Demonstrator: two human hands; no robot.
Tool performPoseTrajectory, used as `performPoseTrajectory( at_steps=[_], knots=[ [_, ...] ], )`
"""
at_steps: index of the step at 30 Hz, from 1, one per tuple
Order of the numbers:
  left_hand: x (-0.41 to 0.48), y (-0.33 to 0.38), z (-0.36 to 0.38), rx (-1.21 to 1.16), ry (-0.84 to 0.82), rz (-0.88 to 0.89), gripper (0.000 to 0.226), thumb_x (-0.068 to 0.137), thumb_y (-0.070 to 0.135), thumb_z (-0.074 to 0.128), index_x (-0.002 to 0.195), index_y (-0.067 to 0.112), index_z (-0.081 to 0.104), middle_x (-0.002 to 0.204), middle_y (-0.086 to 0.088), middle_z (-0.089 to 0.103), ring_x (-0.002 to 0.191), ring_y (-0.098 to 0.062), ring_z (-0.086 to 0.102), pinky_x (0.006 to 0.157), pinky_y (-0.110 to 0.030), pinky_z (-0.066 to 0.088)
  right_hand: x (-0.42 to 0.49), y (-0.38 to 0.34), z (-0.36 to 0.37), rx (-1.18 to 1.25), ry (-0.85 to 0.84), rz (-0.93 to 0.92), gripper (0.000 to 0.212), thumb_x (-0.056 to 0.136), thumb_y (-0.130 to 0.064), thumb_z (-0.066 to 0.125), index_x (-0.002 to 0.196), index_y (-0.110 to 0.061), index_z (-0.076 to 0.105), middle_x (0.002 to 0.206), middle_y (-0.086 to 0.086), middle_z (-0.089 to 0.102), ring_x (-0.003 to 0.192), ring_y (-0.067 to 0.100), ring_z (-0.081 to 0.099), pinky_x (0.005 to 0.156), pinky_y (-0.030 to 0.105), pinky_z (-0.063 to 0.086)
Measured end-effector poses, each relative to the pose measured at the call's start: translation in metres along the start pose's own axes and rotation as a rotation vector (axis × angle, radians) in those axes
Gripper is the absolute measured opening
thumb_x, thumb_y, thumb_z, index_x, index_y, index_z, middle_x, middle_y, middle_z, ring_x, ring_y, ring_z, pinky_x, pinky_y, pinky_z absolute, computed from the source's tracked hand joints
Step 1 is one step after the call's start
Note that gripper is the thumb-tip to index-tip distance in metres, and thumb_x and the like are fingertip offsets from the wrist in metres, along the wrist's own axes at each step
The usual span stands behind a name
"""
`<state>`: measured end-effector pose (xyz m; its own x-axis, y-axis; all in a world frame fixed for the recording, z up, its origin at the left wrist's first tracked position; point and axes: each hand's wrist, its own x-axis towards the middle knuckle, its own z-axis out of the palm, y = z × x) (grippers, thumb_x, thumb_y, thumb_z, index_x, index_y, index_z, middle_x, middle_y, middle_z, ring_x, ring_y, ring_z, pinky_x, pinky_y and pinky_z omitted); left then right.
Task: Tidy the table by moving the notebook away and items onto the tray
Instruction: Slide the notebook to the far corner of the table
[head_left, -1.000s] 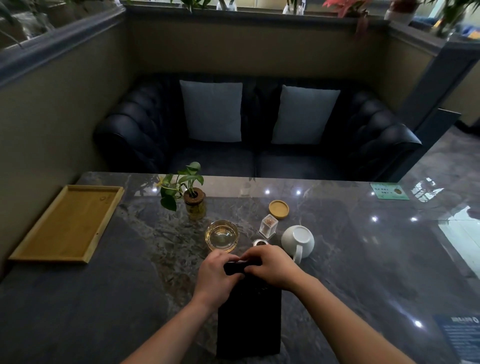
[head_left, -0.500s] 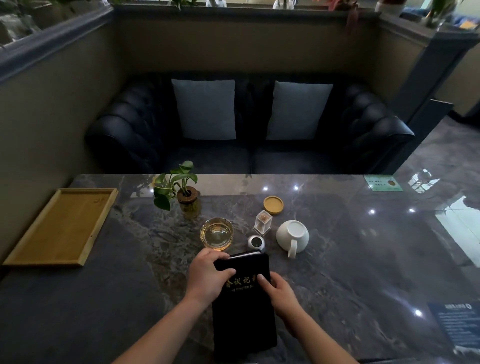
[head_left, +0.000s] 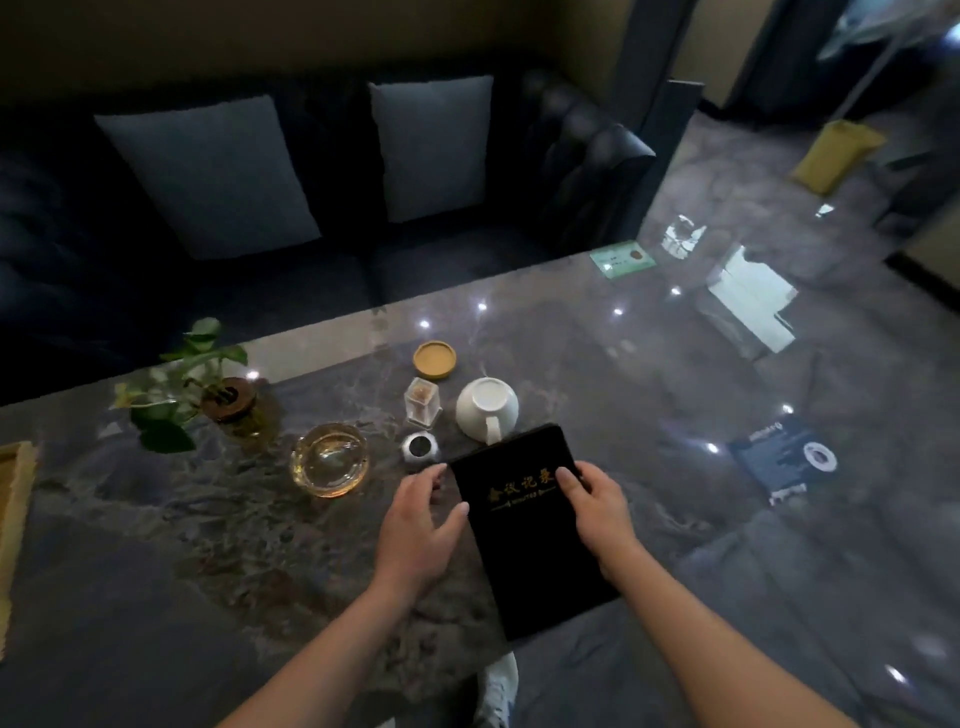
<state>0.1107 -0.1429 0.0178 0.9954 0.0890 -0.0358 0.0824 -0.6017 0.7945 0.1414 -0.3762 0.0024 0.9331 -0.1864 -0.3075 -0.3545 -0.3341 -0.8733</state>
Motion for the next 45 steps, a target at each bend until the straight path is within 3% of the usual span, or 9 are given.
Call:
performPoseTrajectory(
  at_steps=[4,6,9,12,18,22,27,33,45],
  knots=[
    [0.013,0.004,0.044,0.233,-0.155,0.221,0.05,0.084,0.031,0.064,0.131,0.015,0.055,0.122,-0.006,0.055,0.114,-0.023,0.054,0.095,-0.036,0.047,0.026,0.011,-0.042,-0.032,0.116,0.025,0.019,0.096,-0.035,0.059,0.084,-0.045,0.069,0.079,-0.019,0.072,0.07,-0.003,0.066,0.056,0.013,0.047],
    [0.024,0.005,0.068,0.373,-0.207,0.32,0.053,0.085,0.036,0.058,0.133,0.014,0.053,0.128,-0.01,0.054,0.117,-0.029,0.052,0.1,-0.039,0.046,0.043,0.019,-0.062,-0.05,0.149,0.073,0.014,0.096,-0.04,0.058,0.089,-0.04,0.07,0.08,-0.014,0.074,0.076,0.005,0.069,0.061,0.022,0.051],
    [0.038,0.005,0.102,0.602,-0.341,0.41,0.059,0.091,0.042,0.043,0.144,0.017,0.041,0.149,-0.016,0.039,0.14,-0.034,0.033,0.118,-0.043,0.024,0.072,0.035,-0.09,-0.065,0.196,0.152,0.02,0.095,-0.044,0.057,0.096,-0.029,0.07,0.086,-0.006,0.074,0.086,0.017,0.07,0.076,0.04,0.057],
    [0.048,-0.002,0.127,0.716,-0.387,0.449,0.062,0.094,0.05,0.033,0.148,0.022,0.035,0.157,-0.013,0.031,0.148,-0.031,0.021,0.121,-0.05,0.012,0.103,0.045,-0.111,-0.073,0.227,0.203,0.024,0.095,-0.044,0.057,0.099,-0.026,0.07,0.09,-0.002,0.074,0.087,0.022,0.069,0.082,0.047,0.058],
    [0.047,-0.02,0.144,0.7,-0.359,0.451,0.065,0.09,0.056,0.043,0.148,0.028,0.037,0.156,-0.007,0.036,0.148,-0.028,0.023,0.117,-0.056,0.016,0.132,0.05,-0.128,-0.24,0.206,0.21,0.046,0.091,-0.034,0.066,0.133,-0.022,0.053,0.128,0.003,0.063,0.115,0.026,0.059,0.099,0.053,0.049],
    [0.047,-0.019,0.143,0.693,-0.363,0.435,0.065,0.089,0.056,0.045,0.147,0.029,0.038,0.156,-0.006,0.035,0.148,-0.028,0.023,0.117,-0.057,0.018,0.106,0.055,-0.108,-0.696,0.268,-0.068,0.069,0.083,-0.036,0.072,0.144,-0.019,0.043,0.148,0.01,0.043,0.133,0.034,0.037,0.107,0.055,0.036],
    [0.045,-0.017,0.139,0.706,-0.373,0.425,0.065,0.088,0.056,0.047,0.147,0.029,0.038,0.155,-0.007,0.037,0.146,-0.029,0.025,0.117,-0.057,0.019,0.067,0.069,-0.054,-0.959,0.15,-0.253,0.076,0.084,-0.069,0.053,0.147,-0.032,0.034,0.157,0.004,0.026,0.144,0.031,0.023,0.114,0.055,0.023],
    [0.049,0.001,0.152,0.764,-0.349,0.348,0.059,0.086,0.056,0.047,0.135,0.023,0.047,0.143,-0.013,0.046,0.138,-0.035,0.034,0.113,-0.062,0.02,0.102,0.08,-0.07,-1.034,0.175,-0.296,0.063,0.092,-0.06,0.046,0.149,-0.036,0.03,0.159,0.002,0.026,0.146,0.03,0.021,0.119,0.054,0.017],
    [0.049,0.001,0.16,0.741,-0.322,0.329,0.063,0.083,0.056,0.051,0.137,0.024,0.048,0.146,-0.013,0.045,0.138,-0.036,0.036,0.112,-0.064,0.022,0.211,0.071,-0.143,-1.065,0.13,-0.193,0.06,0.097,-0.055,0.039,0.152,-0.042,0.016,0.165,-0.006,0.012,0.152,0.023,0.007,0.123,0.05,0.008]
  ],
)
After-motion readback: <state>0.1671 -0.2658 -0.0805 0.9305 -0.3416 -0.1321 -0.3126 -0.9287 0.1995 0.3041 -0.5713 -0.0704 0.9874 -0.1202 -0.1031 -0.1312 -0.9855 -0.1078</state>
